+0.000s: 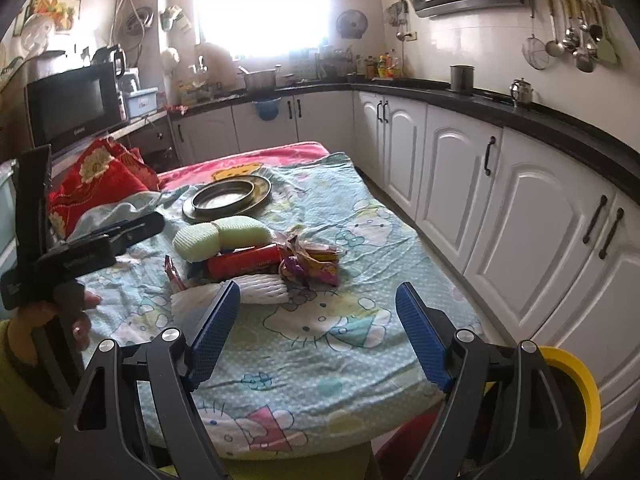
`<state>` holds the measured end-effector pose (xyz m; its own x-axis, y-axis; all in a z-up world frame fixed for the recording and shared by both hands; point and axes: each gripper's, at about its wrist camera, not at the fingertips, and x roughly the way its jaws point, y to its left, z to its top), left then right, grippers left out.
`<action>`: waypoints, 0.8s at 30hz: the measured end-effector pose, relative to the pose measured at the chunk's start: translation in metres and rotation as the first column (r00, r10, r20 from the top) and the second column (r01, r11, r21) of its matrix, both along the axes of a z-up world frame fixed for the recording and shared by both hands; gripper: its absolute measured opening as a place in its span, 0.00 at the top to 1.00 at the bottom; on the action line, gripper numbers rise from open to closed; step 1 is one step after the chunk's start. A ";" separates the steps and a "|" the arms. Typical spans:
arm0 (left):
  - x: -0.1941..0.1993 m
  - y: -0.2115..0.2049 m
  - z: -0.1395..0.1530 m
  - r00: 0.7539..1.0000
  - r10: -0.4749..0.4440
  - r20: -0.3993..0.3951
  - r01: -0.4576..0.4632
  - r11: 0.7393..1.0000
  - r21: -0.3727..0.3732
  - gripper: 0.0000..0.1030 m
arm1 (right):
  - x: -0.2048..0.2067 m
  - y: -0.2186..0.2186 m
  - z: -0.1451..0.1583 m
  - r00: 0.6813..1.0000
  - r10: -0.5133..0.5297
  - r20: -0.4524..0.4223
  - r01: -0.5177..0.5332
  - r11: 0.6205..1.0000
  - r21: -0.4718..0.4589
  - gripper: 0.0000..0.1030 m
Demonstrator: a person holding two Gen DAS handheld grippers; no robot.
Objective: Collect trash
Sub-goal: 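Grasp the green foam mesh sleeve with the left tool while the right tool grasps the purple candy wrapper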
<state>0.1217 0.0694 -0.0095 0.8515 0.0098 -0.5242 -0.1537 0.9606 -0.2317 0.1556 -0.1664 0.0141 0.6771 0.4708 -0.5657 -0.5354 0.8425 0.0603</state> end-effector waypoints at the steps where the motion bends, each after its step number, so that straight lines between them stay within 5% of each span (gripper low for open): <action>1: 0.001 0.005 -0.002 1.000 0.005 -0.010 -0.005 1.000 -0.001 0.10 | 0.002 0.003 -0.002 1.000 0.005 0.000 -0.005 1.000 -0.005 0.25; 7: 0.014 0.014 -0.012 0.998 -0.011 -0.057 0.012 1.000 0.012 0.10 | 0.023 0.022 -0.015 0.999 0.043 -0.022 -0.044 0.999 -0.021 0.26; 24: 0.065 0.024 -0.033 0.977 -0.110 -0.183 0.109 0.994 -0.014 0.10 | 0.080 0.062 -0.058 0.985 0.114 -0.127 -0.125 0.989 -0.083 0.52</action>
<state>0.1871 0.0938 -0.0428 0.7367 -0.0802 -0.6715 -0.0881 0.9731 -0.2129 0.2355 -0.1046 -0.0442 0.5427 0.4876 -0.6839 -0.6262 0.7776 0.0575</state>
